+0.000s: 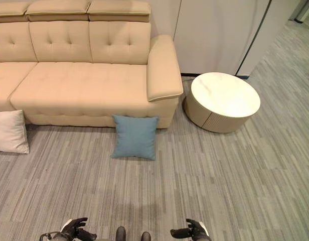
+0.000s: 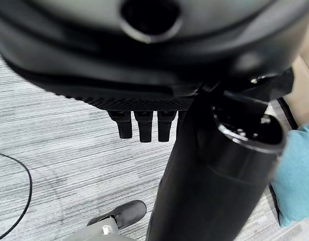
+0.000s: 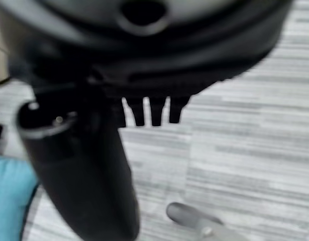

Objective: Pick up all the scattered cushions and arrange them neatly on the sofa.

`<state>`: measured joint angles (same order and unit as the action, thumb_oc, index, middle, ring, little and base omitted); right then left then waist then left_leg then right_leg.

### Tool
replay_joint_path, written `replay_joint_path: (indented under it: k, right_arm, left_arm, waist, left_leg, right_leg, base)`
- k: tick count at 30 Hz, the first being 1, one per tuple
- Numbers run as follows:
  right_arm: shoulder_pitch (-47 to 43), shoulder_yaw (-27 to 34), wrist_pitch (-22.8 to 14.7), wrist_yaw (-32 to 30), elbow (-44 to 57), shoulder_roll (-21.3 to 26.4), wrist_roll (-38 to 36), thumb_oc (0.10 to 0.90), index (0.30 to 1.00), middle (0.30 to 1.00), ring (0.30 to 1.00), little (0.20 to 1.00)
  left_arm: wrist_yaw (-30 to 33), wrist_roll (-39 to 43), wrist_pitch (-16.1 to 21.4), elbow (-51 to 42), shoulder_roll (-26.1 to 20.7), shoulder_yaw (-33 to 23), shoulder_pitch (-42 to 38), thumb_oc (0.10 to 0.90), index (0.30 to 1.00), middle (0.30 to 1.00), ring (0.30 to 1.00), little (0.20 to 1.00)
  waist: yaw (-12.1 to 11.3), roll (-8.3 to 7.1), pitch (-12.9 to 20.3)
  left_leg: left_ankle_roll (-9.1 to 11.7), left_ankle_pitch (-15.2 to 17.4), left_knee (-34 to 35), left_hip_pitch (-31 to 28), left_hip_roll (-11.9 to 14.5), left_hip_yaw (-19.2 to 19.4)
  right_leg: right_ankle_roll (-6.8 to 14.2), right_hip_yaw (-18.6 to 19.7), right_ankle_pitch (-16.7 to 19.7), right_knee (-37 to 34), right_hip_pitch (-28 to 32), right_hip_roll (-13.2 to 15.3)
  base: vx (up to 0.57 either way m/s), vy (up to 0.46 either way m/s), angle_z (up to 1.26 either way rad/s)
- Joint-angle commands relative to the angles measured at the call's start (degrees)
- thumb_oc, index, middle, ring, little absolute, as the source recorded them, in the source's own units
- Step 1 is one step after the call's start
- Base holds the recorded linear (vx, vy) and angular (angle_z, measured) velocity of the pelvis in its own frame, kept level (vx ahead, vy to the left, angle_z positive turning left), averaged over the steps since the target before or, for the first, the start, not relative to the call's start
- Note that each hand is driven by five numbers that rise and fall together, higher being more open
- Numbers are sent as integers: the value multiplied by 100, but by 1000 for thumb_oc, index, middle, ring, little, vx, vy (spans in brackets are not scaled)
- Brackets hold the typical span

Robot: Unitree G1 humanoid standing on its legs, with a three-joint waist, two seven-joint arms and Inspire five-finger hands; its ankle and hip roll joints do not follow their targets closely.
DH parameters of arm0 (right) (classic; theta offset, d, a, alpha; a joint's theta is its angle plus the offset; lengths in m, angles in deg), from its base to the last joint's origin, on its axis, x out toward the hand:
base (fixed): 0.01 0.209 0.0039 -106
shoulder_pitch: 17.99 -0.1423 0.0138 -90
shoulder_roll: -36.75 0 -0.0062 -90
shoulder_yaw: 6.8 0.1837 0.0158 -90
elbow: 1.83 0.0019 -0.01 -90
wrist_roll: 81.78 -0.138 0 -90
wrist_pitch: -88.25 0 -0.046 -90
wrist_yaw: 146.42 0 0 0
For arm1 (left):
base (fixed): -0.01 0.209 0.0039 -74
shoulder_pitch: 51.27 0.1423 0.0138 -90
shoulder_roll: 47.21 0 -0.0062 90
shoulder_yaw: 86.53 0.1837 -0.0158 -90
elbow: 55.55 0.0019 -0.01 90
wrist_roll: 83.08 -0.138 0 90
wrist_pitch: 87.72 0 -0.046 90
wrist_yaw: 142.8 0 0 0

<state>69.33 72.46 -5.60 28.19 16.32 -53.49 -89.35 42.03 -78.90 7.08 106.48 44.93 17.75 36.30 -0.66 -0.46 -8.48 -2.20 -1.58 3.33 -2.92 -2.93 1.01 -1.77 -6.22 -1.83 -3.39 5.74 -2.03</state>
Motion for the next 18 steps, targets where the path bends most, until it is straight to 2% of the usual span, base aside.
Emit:
replay_joint_path:
  k: [1, 12, 18]
  right_arm:
    - [-101, -108, -110, -151, -200, 129, -1, 800, 900, 900, 900, 900]
    - [-35, -107, -125, -192, -293, 129, -39, 800, 900, 900, 900, 900]
    - [2, -92, -139, -213, -300, 208, -34, 800, 900, 900, 900, 900]
  left_arm:
    - [112, -113, 153, 307, 67, -129, -231, 800, 900, 900, 900, 900]
    - [172, -148, 139, 248, 103, 35, -325, 800, 900, 900, 900, 900]
    - [180, -157, 148, 176, 113, 175, -437, 800, 900, 900, 900, 900]
  waist:
    - [-11, -163, 323]
    - [103, -77, 257]
    - [203, -120, 150]
  left_leg:
    - [264, 487, -2, -152, 259, -363]
    - [402, 450, -35, -177, 397, -393]
    - [568, 473, -412, -1, 532, -445]
  right_leg:
    - [734, 207, 105, -161, -166, 505]
    - [620, 74, -40, -161, -100, 401]
    - [454, -4, -156, -80, -90, 285]
  base:
    - [-1, -50, 3]
    - [-8, -69, 6]
    - [-5, -109, 15]
